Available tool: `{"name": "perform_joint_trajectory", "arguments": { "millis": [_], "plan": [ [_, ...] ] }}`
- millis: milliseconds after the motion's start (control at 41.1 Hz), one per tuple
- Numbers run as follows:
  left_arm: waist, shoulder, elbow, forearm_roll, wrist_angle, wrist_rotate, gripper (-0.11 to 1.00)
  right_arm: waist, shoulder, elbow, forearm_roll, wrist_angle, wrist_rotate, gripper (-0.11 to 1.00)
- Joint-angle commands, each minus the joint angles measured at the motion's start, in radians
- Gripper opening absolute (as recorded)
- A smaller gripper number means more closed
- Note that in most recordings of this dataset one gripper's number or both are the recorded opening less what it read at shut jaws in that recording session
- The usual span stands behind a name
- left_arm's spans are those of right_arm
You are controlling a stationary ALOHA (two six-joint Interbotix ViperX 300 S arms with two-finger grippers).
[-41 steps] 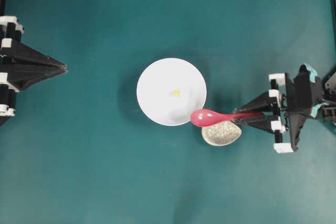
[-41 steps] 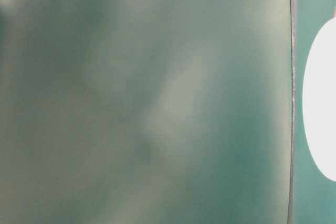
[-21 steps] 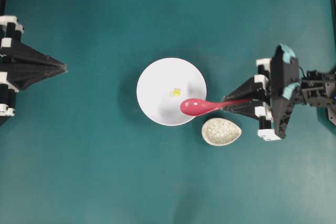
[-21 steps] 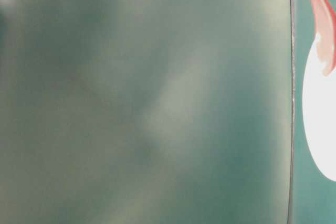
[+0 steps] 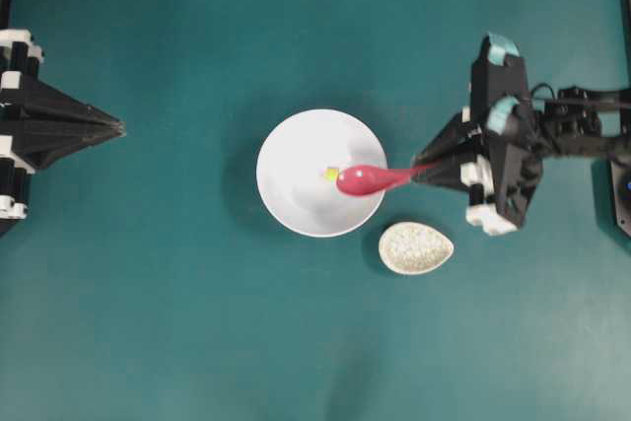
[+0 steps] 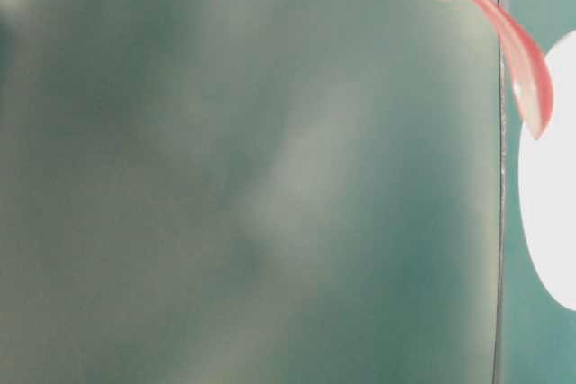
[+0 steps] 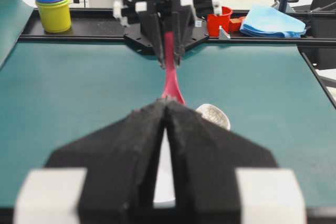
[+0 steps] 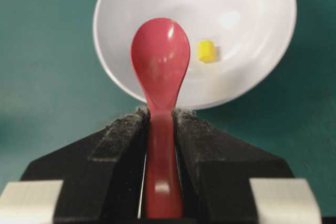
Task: Scoop the yellow hexagonal prism block from the bowl with a spoon using the right arm.
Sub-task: 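Lift the red spoon and carry it left over the white bowl, then lower the spoon bowl into the white bowl beside the yellow block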
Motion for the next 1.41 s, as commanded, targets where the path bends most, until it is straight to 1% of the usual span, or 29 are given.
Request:
{"name": "perform_joint_trajectory", "arguments": {
  "millis": [0, 219, 365, 535, 705, 1021, 1167, 1337, 1386],
  "plan": [
    [0.002, 0.009, -0.021, 0.002, -0.003, 0.002, 0.06, -0.031, -0.015, -0.061, -0.009, 0.066, 0.005, 0.24],
    [0.000, 0.012, -0.020, 0.002, -0.002, 0.009, 0.06, -0.078, 0.003, -0.137, -0.011, 0.206, 0.014, 0.24],
    [0.000, 0.014, -0.020, 0.002, 0.003, 0.009, 0.06, -0.091, 0.037, -0.196, -0.011, 0.298, 0.020, 0.24],
    [0.000, 0.014, -0.021, 0.002, 0.006, 0.009, 0.06, -0.107, 0.087, -0.259, -0.011, 0.379, 0.023, 0.24],
    [0.000, 0.014, -0.020, 0.002, 0.009, 0.012, 0.06, -0.132, 0.140, -0.322, -0.011, 0.457, 0.054, 0.24],
    [0.002, 0.012, -0.020, 0.002, 0.012, 0.014, 0.06, -0.137, 0.227, -0.425, -0.012, 0.603, 0.077, 0.24],
    [0.000, 0.014, -0.020, 0.002, 0.014, 0.015, 0.06, -0.137, 0.255, -0.459, -0.048, 0.653, 0.106, 0.24],
    [0.000, 0.014, -0.020, 0.002, 0.014, 0.015, 0.06, -0.137, 0.285, -0.497, -0.112, 0.713, 0.166, 0.24],
    [0.000, 0.012, -0.020, 0.002, 0.014, 0.015, 0.06, -0.137, 0.291, -0.505, -0.121, 0.721, 0.173, 0.24]
  ]
}}
